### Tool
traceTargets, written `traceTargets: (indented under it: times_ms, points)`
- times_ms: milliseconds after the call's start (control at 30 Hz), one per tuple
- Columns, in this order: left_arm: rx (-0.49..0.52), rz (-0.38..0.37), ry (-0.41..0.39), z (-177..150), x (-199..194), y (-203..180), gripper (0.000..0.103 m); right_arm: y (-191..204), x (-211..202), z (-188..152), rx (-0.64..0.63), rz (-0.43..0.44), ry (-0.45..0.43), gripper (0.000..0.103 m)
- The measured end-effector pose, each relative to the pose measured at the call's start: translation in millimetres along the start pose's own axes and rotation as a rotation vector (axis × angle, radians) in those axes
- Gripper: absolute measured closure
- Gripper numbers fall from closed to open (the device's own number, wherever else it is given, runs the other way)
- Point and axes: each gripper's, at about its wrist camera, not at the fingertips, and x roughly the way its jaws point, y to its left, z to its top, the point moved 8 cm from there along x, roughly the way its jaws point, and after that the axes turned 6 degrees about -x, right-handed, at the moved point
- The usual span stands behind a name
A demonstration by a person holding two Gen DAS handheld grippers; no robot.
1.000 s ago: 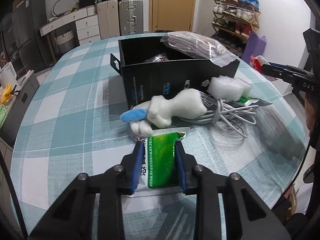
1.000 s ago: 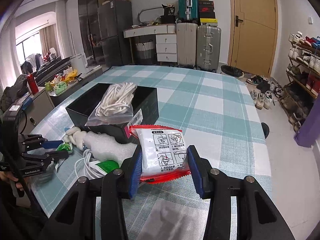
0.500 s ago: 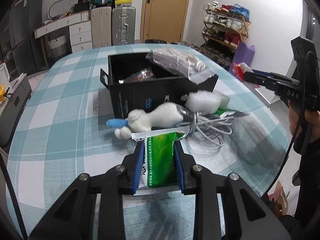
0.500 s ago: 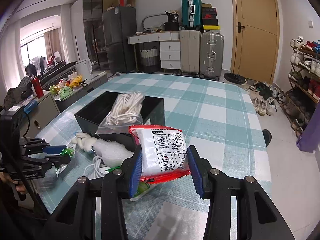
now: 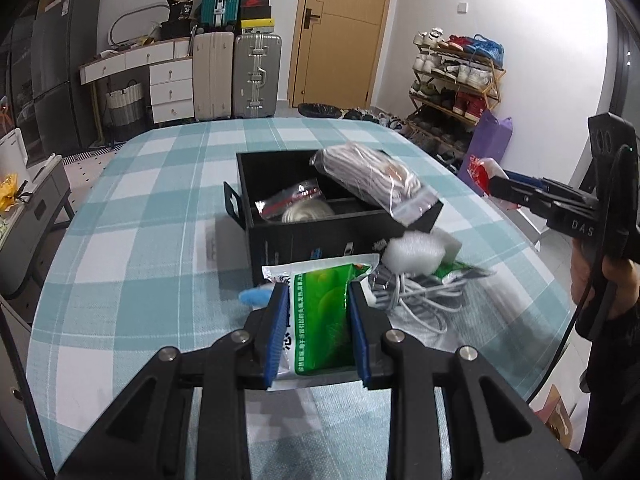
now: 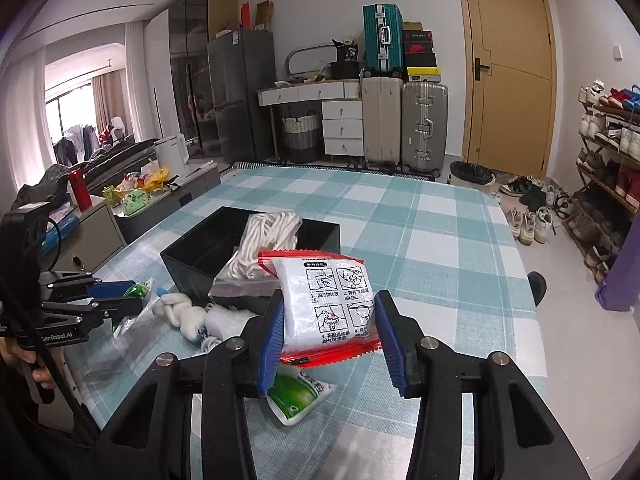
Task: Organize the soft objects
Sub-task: 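Carry both packets up and over the black box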
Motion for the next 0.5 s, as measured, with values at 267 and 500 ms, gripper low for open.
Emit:
traceTargets:
  times_ms: [267,500]
  points:
    - [-0.006,0.001,-0.039,24,2,5,0.076,14,5,17,-0.032,0.014,-0.012,0.059]
    - [-0.002,0.012,-0.069,48,8,10,0.076,24,17,34,-0.060,0.016,-0.004,0.059]
